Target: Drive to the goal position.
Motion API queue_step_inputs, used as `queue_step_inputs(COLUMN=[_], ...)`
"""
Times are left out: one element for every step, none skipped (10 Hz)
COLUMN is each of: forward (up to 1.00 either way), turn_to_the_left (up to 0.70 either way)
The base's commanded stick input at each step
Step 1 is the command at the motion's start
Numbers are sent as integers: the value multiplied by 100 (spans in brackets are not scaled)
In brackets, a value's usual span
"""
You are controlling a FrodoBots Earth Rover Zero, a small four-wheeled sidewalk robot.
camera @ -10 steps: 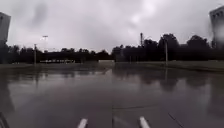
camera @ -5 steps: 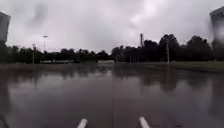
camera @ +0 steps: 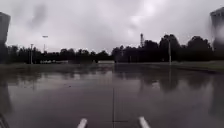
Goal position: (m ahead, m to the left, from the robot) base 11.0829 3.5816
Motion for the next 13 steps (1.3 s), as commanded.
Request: queue_step_inputs(forward=[100,100,100,100,100,100,100,100,100,100,100,100,100], turn_to_the_left=[2,2,1,0,0,0,0,2,3,3,3,3,3])
